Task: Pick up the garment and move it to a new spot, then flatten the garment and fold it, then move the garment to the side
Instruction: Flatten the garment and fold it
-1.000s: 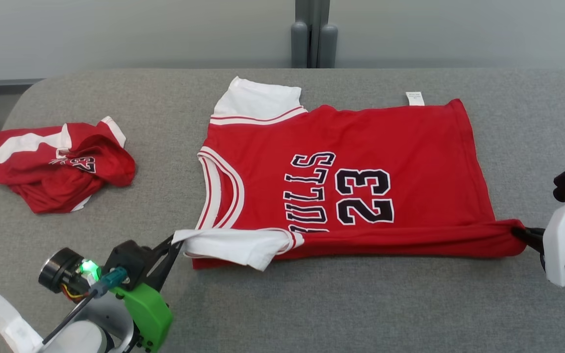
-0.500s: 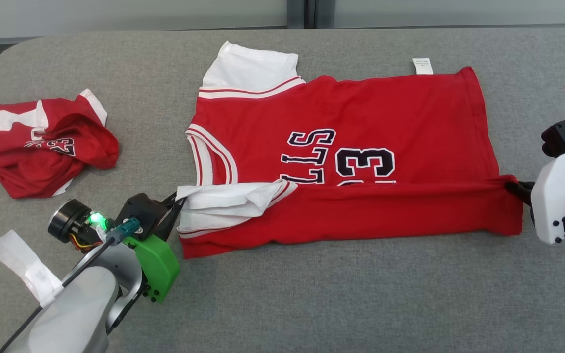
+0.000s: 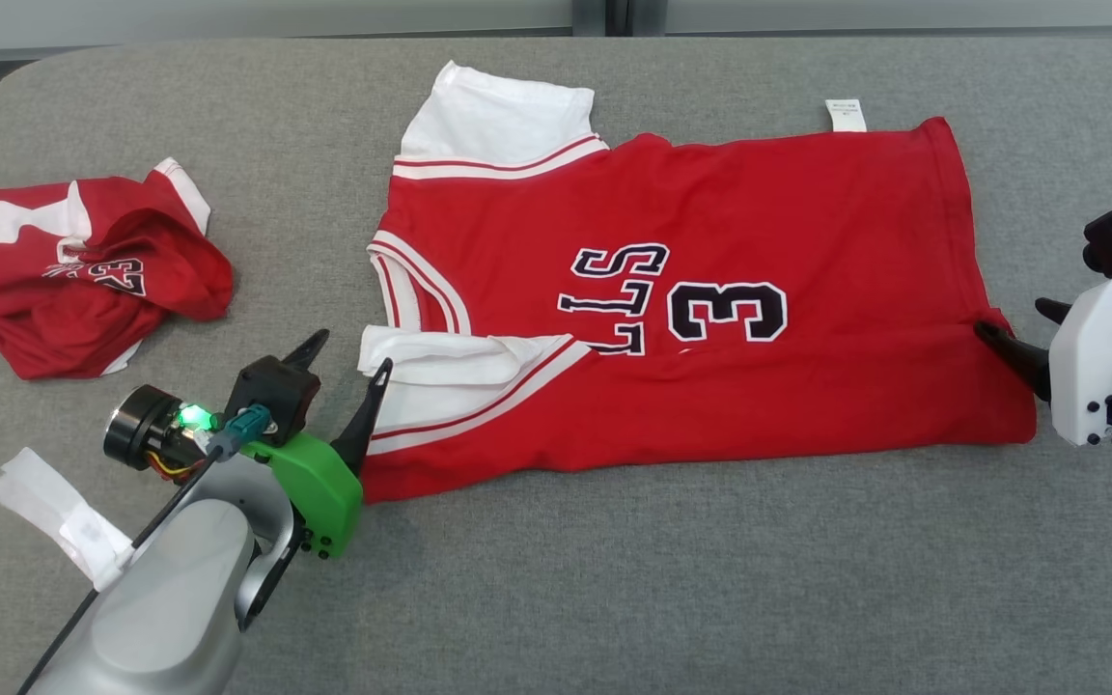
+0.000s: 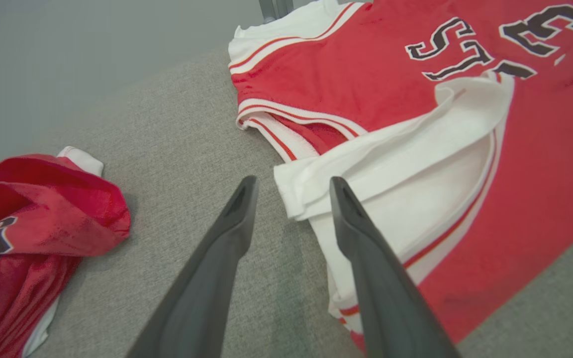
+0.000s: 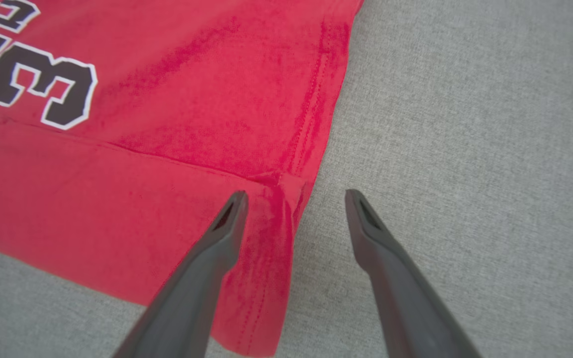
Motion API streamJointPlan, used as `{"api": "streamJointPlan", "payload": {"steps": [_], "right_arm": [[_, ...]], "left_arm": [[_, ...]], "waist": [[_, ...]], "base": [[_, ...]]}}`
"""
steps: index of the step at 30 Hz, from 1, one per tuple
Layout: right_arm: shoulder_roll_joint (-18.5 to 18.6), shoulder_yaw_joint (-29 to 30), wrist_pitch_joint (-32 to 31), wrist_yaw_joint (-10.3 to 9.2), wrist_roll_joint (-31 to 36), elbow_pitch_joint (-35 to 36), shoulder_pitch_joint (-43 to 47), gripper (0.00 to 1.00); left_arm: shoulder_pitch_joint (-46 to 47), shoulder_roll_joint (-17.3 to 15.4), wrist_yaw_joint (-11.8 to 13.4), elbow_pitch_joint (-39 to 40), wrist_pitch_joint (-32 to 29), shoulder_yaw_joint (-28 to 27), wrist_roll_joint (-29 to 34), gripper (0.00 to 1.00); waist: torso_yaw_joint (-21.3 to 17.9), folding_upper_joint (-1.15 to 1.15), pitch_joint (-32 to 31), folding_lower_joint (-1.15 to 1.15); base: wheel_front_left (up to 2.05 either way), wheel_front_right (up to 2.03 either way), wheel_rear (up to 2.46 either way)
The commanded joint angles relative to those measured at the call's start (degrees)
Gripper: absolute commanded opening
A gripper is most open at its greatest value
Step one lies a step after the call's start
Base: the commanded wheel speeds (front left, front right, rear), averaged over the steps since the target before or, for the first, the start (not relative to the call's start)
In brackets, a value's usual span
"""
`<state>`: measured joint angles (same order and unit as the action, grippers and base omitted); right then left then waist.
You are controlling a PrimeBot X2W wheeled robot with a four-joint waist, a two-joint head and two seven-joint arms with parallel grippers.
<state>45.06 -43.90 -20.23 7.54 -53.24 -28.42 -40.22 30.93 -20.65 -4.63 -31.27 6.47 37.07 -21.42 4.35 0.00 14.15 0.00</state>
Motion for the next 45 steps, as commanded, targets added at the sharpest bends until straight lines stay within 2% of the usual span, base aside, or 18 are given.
{"api": "streamJointPlan", "payload": {"steps": [1, 3, 5, 9, 13, 17, 20, 24, 28, 32, 36, 41, 45], "right_arm": [[-0.30, 0.38, 1.07, -0.11, 0.43, -0.60, -0.18, 1.00], [-0.22, 1.00, 3.50, -0.11, 2.02, -1.55, -0.05, 1.00], [-0.51, 1.72, 8.64, -0.11, 5.08, -2.22, -0.58, 1.00], [-4.28, 5.63, 19.18, -0.11, 7.35, -3.76, 1.93, 1.00], [-7.87, 9.95, 28.42, -0.10, 9.16, -4.95, 5.47, 1.00], [-10.91, 14.74, 34.37, -0.10, 12.12, -4.80, 9.69, 1.00], [-14.66, 20.13, 35.40, -0.10, 14.47, -2.90, 13.56, 1.00], [-21.01, 31.11, 35.40, -0.11, 22.81, 6.05, 20.87, 1.00], [-28.14, 38.85, 35.43, -0.10, 29.54, 14.27, 27.43, 1.00], [-32.71, 40.05, 35.44, -0.10, 34.81, 18.09, 32.43, 1.00], [-35.47, 41.13, 35.44, -0.09, 36.53, 20.07, 33.93, 1.00], [-36.50, 41.94, 35.44, -0.10, 37.57, 22.30, 33.45, 1.00], [-36.12, 42.27, 35.44, -0.10, 38.05, 22.88, 33.44, 1.00]], "left_arm": [[0.56, 0.51, 1.09, -0.69, 1.07, -0.83, -0.92, 1.00], [-0.21, 1.66, 2.24, -1.29, 2.51, -1.71, -1.89, 1.00], [-1.09, 2.88, 3.44, -1.15, 4.48, -3.22, -3.14, 1.00], [-3.71, 5.55, 5.89, 0.77, 7.50, -6.82, -6.46, 1.00], [-6.34, 8.36, 6.78, 3.42, 8.61, -10.06, -8.67, 1.00], [-10.14, 10.81, 7.76, 8.81, 8.72, -15.17, -7.95, 1.00], [-14.09, 13.40, 8.28, 12.68, 8.72, -19.36, -6.96, 1.00], [-19.45, 15.97, 7.64, 17.38, 8.73, -24.34, -4.16, 1.00], [-23.34, 17.21, 6.32, 19.08, 8.74, -26.36, -0.58, 1.00], [-25.08, 17.60, 5.15, 18.42, 8.74, -27.54, 1.10, 1.00], [-25.46, 17.70, 5.10, 16.87, 8.74, -28.24, 1.44, 1.00], [-23.84, 17.69, 6.86, 11.53, 8.68, -27.12, 2.60, 1.00], [-21.19, 17.66, 8.82, 2.52, 8.68, -25.52, 1.84, 1.00]], "waist": [[-0.05, 0.00, -0.17, 0.00], [-0.06, 0.00, -0.68, 0.00], [-0.16, 0.00, -1.16, 0.00], [-0.48, 0.00, -2.69, 0.00], [-0.38, 0.00, -4.41, 0.00], [-0.63, 0.00, -5.99, 0.00], [-1.07, 0.00, -7.09, 0.00], [-1.82, 0.00, -7.85, 0.00], [-2.13, 0.00, -8.12, 0.00], [-2.48, 0.00, -7.92, 0.00], [-3.11, 0.00, -7.67, 0.00], [-4.19, 0.00, -7.07, 0.00], [-5.04, 0.00, -6.85, 0.00]], "base": [[0.00, 0.00, 0.00], [0.00, 0.00, 0.00], [0.00, 0.00, 0.00], [0.00, 0.00, 0.00], [0.00, 0.00, 0.00], [0.00, 0.00, 0.00], [0.00, 0.00, 0.00], [0.00, 0.00, 0.00], [0.00, 0.00, 0.00], [0.00, 0.00, 0.00], [0.00, 0.00, 0.00], [0.00, 0.00, 0.00], [0.00, 0.00, 0.00]]}}
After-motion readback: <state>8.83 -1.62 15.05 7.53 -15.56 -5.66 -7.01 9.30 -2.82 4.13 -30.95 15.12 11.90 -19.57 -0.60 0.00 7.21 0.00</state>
